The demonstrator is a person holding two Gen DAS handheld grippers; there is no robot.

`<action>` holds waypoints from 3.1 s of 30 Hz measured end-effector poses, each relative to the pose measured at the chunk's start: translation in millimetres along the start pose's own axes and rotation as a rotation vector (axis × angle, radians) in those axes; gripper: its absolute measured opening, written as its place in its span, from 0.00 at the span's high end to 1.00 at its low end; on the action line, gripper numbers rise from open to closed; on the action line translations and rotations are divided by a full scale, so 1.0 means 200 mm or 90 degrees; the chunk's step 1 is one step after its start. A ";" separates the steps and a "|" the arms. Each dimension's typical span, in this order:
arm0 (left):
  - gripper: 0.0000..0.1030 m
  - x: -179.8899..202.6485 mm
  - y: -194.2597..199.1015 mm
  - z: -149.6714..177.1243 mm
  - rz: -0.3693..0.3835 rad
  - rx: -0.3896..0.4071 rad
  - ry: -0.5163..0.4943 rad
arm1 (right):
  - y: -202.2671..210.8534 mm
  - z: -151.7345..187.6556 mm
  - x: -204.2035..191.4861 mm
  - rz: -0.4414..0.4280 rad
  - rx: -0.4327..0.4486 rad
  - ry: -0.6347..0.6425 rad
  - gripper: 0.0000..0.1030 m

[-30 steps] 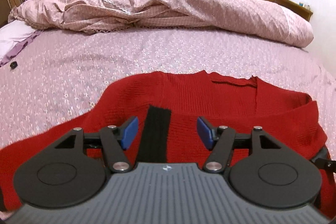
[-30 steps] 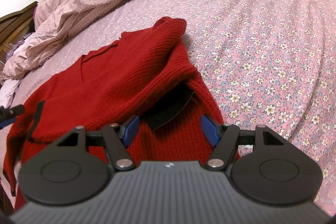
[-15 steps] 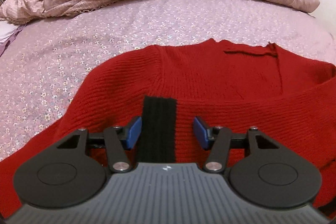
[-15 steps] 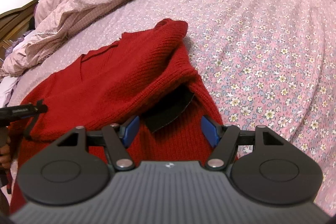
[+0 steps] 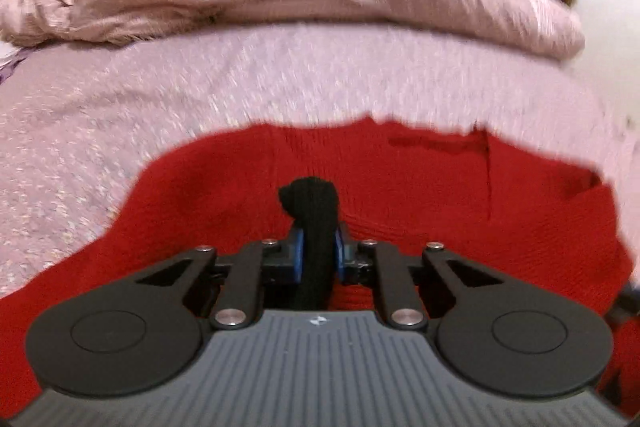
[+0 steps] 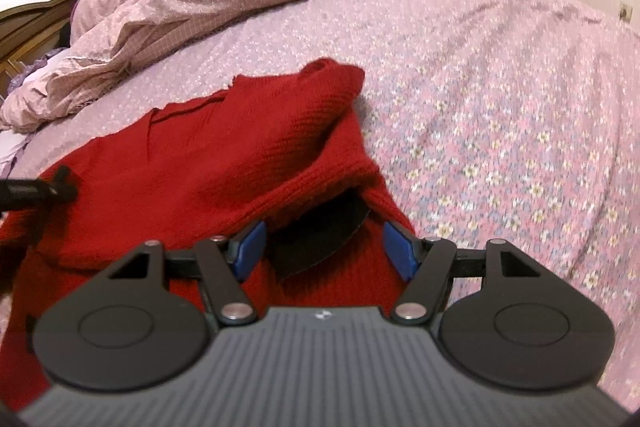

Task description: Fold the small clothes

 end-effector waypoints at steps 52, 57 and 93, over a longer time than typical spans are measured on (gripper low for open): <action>0.81 -0.16 -0.38 -0.15 -0.082 -0.002 -0.050 | -0.44 -0.41 0.13 0.028 0.076 0.005 0.78; 0.81 -0.15 -0.33 -0.19 -0.068 0.011 -0.048 | -0.35 -0.51 0.10 0.018 0.121 0.015 0.76; 0.47 -0.09 -0.16 0.08 -0.075 -0.053 -0.048 | -0.22 -0.16 -0.08 -0.009 -0.014 0.046 0.75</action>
Point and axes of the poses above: each gripper's, at about its wrist camera, not at the fingertips, and y roughly against the way its jaws point, x to its right, z to its underside, the point moved 10 cm from there along -y, roughly the way its jaws point, and after that the axes turned 4 degrees about -z, right-handed, at the moved point
